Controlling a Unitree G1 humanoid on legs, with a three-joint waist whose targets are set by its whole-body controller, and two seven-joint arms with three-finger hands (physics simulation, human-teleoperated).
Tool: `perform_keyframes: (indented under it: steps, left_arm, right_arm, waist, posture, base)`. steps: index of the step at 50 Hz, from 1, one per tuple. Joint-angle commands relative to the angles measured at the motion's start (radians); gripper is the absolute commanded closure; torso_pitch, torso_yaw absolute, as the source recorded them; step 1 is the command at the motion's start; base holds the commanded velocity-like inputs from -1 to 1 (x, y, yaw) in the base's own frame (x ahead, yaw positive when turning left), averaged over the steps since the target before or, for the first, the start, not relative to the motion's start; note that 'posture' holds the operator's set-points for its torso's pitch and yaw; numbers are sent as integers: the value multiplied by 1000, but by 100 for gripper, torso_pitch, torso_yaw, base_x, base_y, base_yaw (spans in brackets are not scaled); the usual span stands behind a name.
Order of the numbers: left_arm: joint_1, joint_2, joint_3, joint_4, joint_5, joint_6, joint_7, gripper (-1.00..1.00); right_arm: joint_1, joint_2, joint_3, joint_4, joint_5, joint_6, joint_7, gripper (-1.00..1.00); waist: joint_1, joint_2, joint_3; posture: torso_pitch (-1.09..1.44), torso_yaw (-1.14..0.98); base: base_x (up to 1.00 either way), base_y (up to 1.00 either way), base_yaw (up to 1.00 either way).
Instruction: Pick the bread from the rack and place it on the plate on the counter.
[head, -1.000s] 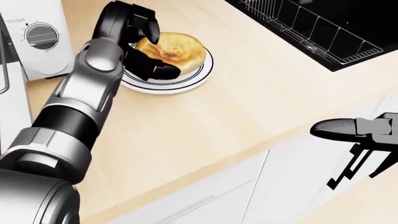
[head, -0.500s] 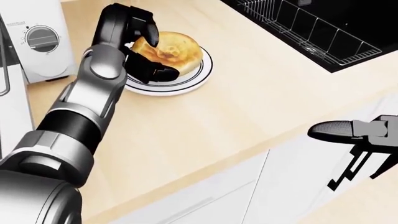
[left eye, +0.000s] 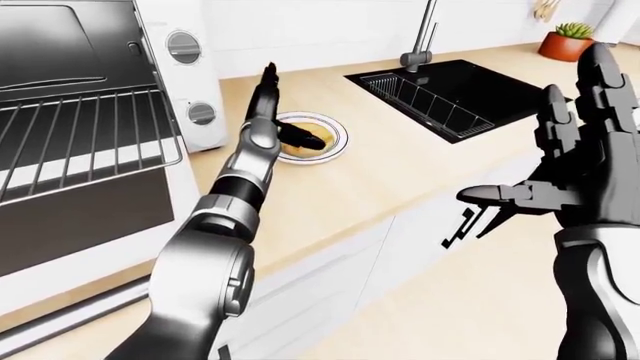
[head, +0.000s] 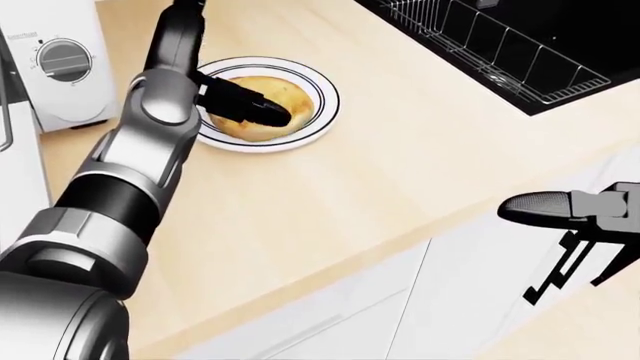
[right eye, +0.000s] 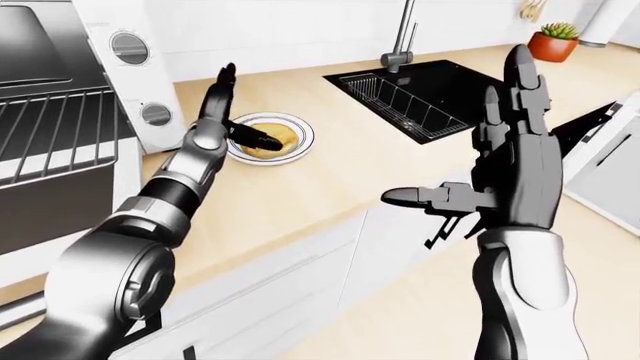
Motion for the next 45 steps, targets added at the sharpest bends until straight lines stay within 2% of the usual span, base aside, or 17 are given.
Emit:
perform_keyframes:
  steps: [1, 15, 28, 37, 43, 45]
  left_arm:
    - [-43, 9, 1, -41, 3, -26, 7, -100]
    - [-65, 8, 0, -72, -8, -10, -14, -100]
    - [-162, 22, -11, -202, -42, 73, -63, -100]
    - [-160, 26, -24, -410, -52, 164, -134, -100]
    - [-103, 19, -31, -669, -61, 269, -201, -100]
    - [-71, 20, -34, -786, -57, 341, -229, -100]
  right_arm:
    - [-20, -12, -9, -24, -3, -27, -3, -100]
    - [-17, -4, 2, -19, -15, -35, -5, -100]
    - [-23, -4, 2, -20, -14, -30, -4, -100]
    - [-28, -6, 1, -20, -9, -28, -5, -100]
    - [-30, -6, 7, -20, -7, -29, -7, -100]
    - [-29, -4, 10, -17, -9, -32, -8, -100]
  waist:
    - [0, -1, -23]
    - [1, -1, -23]
    - [2, -2, -17]
    - [1, -1, -11]
    - [-1, 2, -4]
    - [-2, 2, -2]
  posture:
    - [0, -44]
    - [0, -44]
    - [0, -44]
    - [0, -44]
    - [0, -44]
    - [0, -44]
  base:
    - [0, 0, 0]
    - [0, 0, 0]
    - [0, 0, 0]
    - [0, 0, 0]
    - [0, 0, 0]
    - [0, 0, 0]
